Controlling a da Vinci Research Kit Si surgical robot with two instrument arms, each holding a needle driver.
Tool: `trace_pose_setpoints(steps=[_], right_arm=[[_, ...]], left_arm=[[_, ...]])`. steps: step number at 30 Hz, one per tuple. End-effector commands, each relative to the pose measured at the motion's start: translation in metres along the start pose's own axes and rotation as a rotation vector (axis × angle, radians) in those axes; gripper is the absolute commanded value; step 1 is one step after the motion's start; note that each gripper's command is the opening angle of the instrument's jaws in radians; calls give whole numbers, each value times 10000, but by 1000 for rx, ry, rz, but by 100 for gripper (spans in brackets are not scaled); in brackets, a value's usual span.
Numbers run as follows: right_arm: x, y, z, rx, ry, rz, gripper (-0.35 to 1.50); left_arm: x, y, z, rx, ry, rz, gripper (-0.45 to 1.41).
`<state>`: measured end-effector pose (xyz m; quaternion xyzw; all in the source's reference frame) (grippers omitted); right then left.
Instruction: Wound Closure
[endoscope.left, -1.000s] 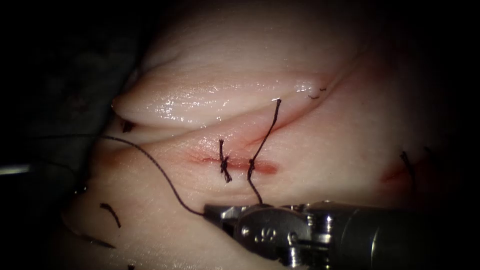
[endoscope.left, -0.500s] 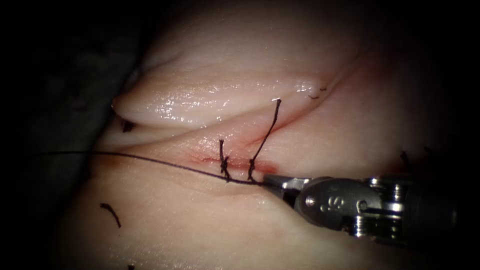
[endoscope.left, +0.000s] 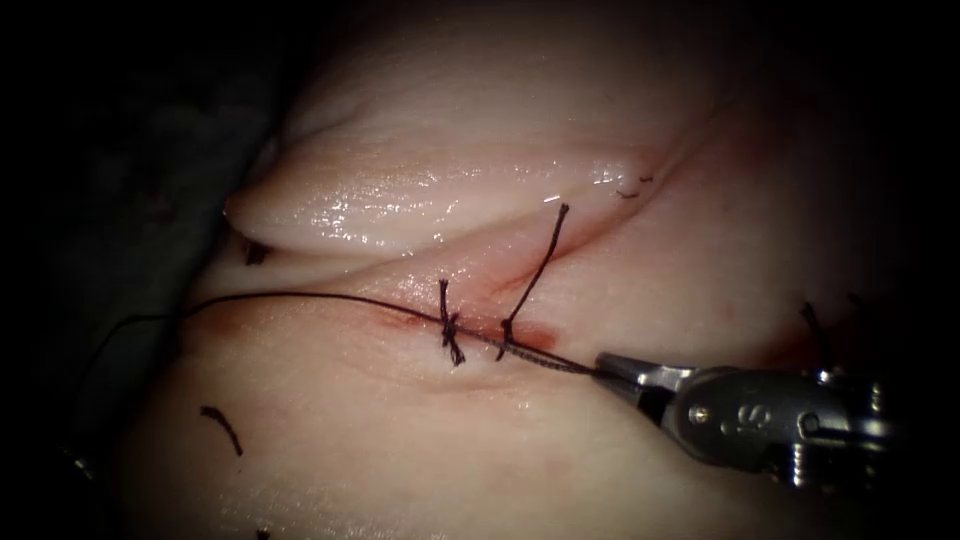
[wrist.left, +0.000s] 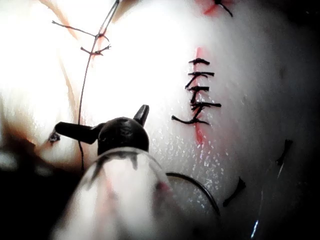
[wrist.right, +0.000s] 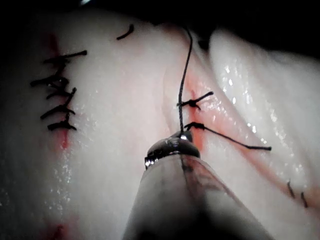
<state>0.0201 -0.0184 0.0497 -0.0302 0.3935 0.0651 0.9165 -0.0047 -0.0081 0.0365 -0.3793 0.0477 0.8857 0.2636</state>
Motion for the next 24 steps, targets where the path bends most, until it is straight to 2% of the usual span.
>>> trace_pose_setpoints(steps=[1, 6, 10, 16, 19, 24], right_arm=[[9, -7, 11, 3, 6, -11, -35], [15, -8, 12, 13, 14, -12, -35], [16, -8, 12, 11, 26, -11, -35], [18, -8, 14, 14, 33, -9, -35], [20, -9, 15, 16, 36, -9, -35], [21, -10, 14, 17, 37, -9, -35]], left_arm=[[11, 13, 16, -6, 24, 15, 140], [63, 44, 62, 7, 52, 65, 138], [76, 64, 106, 41, 48, 97, 130], [70, 76, 168, 67, 69, 156, 126], [60, 81, 195, 32, 71, 181, 124], [35, 85, 222, -6, 22, 236, 119]])
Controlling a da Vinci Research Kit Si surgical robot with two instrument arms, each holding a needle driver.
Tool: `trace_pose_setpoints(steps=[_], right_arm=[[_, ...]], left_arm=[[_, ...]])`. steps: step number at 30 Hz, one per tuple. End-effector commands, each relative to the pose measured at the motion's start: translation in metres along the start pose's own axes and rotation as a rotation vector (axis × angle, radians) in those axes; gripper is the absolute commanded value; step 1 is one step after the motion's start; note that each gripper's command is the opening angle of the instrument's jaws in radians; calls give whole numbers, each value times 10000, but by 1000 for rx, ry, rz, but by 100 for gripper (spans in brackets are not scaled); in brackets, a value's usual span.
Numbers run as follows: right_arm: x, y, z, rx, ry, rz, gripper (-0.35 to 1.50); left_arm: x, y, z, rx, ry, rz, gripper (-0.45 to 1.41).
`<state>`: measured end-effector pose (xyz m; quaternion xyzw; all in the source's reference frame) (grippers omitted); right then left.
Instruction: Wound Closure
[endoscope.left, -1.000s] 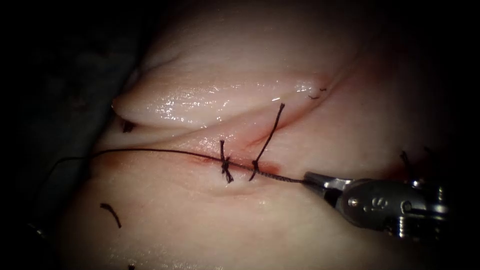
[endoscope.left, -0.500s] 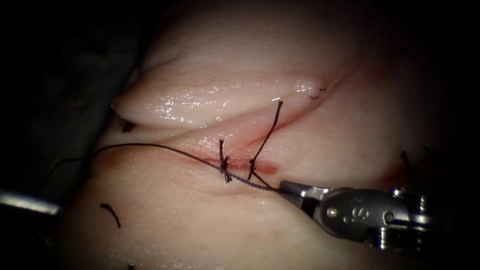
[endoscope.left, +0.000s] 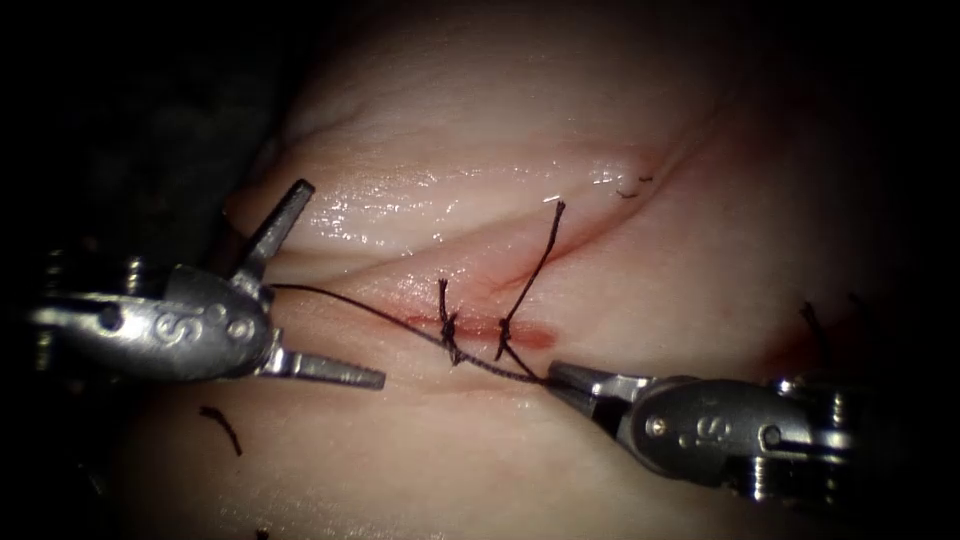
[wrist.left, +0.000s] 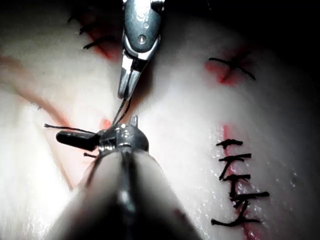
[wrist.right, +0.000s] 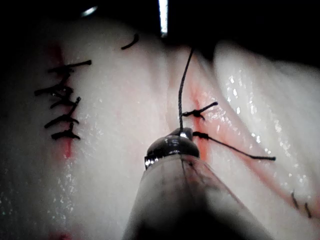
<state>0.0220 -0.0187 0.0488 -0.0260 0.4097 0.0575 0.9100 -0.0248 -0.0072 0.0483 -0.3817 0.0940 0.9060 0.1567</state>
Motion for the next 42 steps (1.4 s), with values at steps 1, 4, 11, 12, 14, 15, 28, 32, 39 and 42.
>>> trace_pose_setpoints(steps=[1, 4, 11, 12, 14, 15, 28, 32, 39, 42], right_arm=[[2, -4, 7, 2, 2, 1, -35], [4, -4, 7, 4, 5, -4, -35], [7, -3, 8, 3, 8, -1, -35], [7, -2, 8, 4, 8, 0, -35], [7, -3, 7, 4, 9, 0, -35], [7, -3, 7, 5, 9, -1, -35], [9, -2, 4, 3, 15, -4, -35], [10, -2, 4, 3, 14, -4, -35], [12, -1, 2, 5, 15, -8, -35], [12, 0, 2, 3, 17, -7, -35]], left_arm=[[-6, 7, 9, -11, -8, 16, 119], [-21, 9, 15, -47, -42, 59, 113], [-31, 5, 24, -87, -76, 189, 103], [-32, 4, 25, -96, -83, 198, 103], [-34, 2, 26, -104, -97, 216, 103], [-36, 0, 27, -98, -109, 224, 103], [-107, -19, 25, -66, -205, 271, 93], [-112, -17, 31, -75, -185, 267, 76], [-109, -16, 37, -79, -179, 251, 17], [-110, -18, 37, -78, -177, 228, -22]])
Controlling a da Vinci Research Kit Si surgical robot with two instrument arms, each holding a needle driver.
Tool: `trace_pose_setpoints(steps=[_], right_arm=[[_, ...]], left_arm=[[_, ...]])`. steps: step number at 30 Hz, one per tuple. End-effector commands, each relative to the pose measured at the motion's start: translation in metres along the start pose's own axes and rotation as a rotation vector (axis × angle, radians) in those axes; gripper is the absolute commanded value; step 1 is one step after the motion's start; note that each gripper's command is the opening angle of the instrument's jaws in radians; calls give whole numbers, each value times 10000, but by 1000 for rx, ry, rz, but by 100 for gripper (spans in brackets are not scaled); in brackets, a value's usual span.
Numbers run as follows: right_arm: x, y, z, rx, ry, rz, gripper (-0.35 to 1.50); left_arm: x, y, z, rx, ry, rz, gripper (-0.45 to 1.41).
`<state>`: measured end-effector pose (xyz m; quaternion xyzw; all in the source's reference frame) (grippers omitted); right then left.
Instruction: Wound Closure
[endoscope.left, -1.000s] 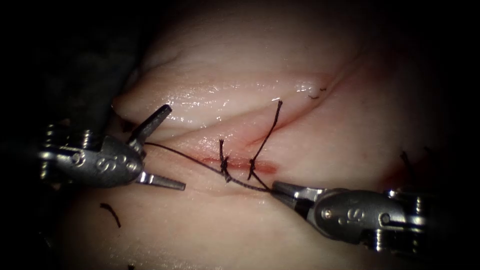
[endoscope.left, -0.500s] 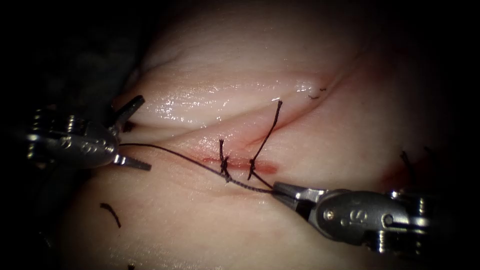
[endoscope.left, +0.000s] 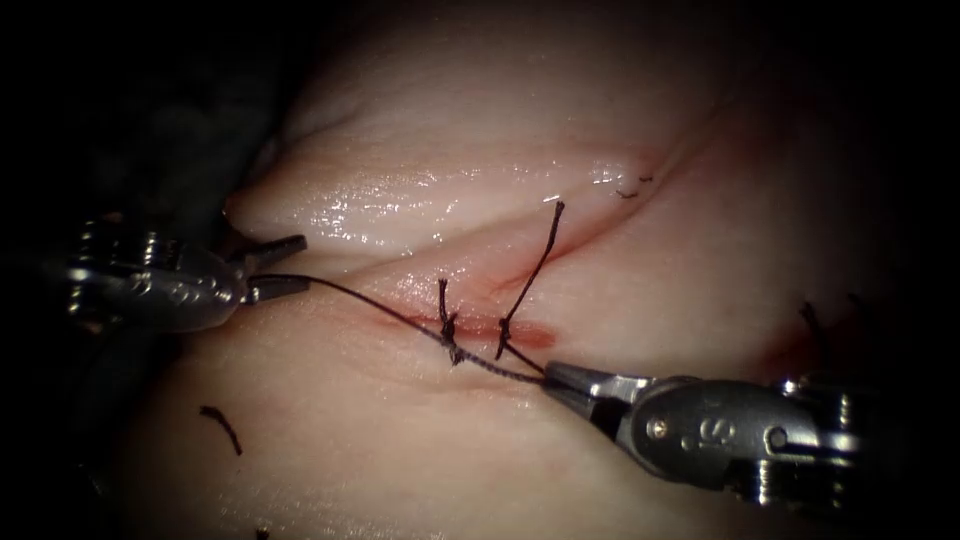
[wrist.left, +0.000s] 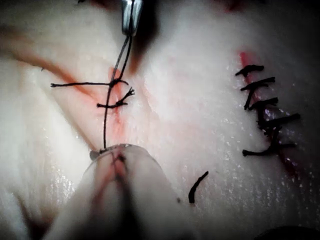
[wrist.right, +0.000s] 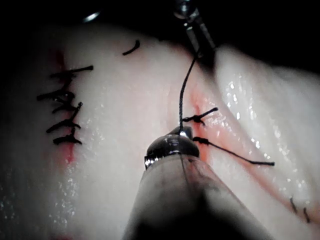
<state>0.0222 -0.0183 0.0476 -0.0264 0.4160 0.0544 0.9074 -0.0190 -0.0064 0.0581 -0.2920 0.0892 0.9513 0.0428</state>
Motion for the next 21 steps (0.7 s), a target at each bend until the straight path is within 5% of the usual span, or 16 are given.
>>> trace_pose_setpoints(steps=[1, 9, 12, 13, 21], right_arm=[[1, -3, 8, 1, 3, -1, -35], [0, -5, 7, 2, 16, -3, -35], [2, -7, 5, -1, 25, 8, 105], [3, -8, 3, -6, 44, 33, 131], [12, -12, -37, 72, 262, 167, 148]], left_arm=[[-2, 4, 5, -3, 4, -40, -45], [-11, -1, -22, -8, 73, -76, -45], [0, -4, -33, 48, 94, -44, -45], [5, -5, -37, 64, 101, -35, -45], [45, -21, -48, 129, 139, -1, -45]])
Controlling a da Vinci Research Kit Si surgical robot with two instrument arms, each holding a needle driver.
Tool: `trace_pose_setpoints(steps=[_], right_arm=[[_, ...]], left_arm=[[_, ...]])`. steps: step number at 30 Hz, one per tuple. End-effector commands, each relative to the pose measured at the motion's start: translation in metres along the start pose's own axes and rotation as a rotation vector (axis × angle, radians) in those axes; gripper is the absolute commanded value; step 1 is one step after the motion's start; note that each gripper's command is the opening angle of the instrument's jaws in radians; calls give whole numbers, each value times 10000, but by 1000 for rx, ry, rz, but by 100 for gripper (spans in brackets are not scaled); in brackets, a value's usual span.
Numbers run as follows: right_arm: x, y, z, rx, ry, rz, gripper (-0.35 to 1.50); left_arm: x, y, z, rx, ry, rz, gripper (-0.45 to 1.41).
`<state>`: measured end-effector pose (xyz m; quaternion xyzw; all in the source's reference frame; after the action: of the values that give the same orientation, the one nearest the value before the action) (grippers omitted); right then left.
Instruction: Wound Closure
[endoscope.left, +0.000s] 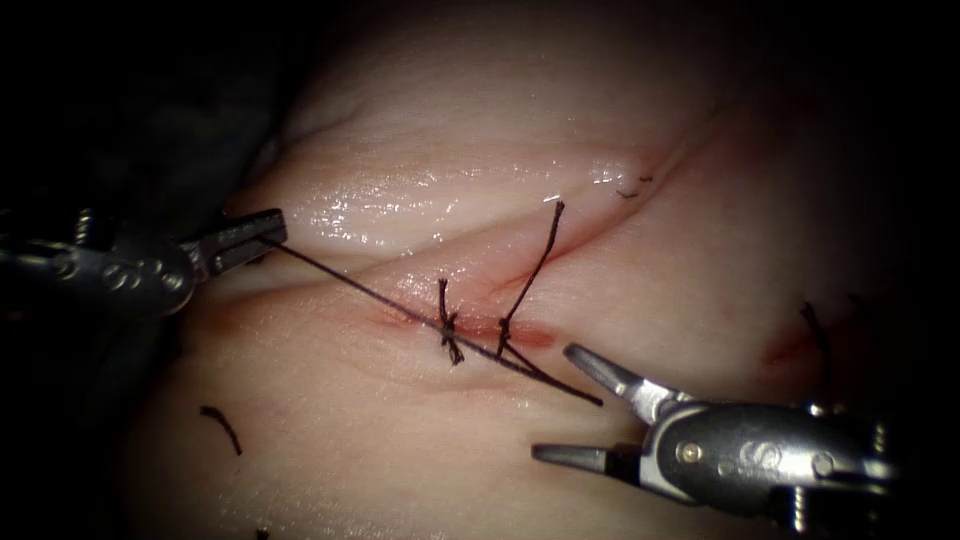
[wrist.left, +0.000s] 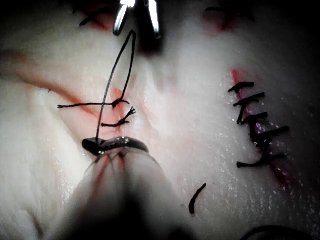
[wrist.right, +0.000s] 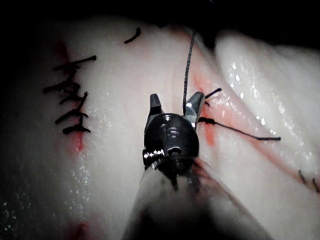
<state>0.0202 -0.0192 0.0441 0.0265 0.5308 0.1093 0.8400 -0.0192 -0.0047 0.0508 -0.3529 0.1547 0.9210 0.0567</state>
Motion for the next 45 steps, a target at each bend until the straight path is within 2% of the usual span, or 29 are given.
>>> trace_pose_setpoints(steps=[1, 7, 9, 12, 13, 14, 15, 16, 19, 24, 28, 33, 41, 45], right_arm=[[0, -5, -5, 23, 27, 14, 148], [5, 19, -34, 30, 177, 80, 141], [3, 31, -43, 31, 233, 91, 116], [-2, 49, -46, -31, 215, 107, 68], [-4, 54, -44, -47, 209, 104, 47], [-8, 58, -41, -61, 213, 100, 12], [-11, 62, -37, -69, 211, 81, -30], [-15, 64, -32, -76, 209, 68, -35], [-27, 64, -10, -96, 193, 36, -35], [-43, 44, 36, -36, 147, -7, -35], [-45, 32, 59, -17, 163, -27, -35], [-33, 31, 66, 3, 195, -26, -35], [-6, 39, 60, -36, 348, 7, -35], [1, 35, 65, -60, 412, 14, -35]], left_arm=[[2, 5, 9, -7, 4, 10, -45], [9, 6, 22, -9, 22, 28, -45], [7, 5, 23, -8, 22, 35, -45], [8, 4, 25, -10, 26, 34, -45], [9, 4, 25, -11, 28, 33, -45], [10, 4, 26, -13, 31, 38, -45], [13, 5, 27, -11, 30, -17, -45], [15, 6, 28, -10, 28, -48, -45], [24, 8, 34, -7, 29, -101, -45], [40, 9, 52, 28, 24, -152, -45], [53, 9, 72, 119, -29, -194, -45], [56, 13, 93, 179, -80, -227, -45], [39, 30, 122, 250, -133, -213, -45], [34, 44, 136, 253, -145, -222, -45]])
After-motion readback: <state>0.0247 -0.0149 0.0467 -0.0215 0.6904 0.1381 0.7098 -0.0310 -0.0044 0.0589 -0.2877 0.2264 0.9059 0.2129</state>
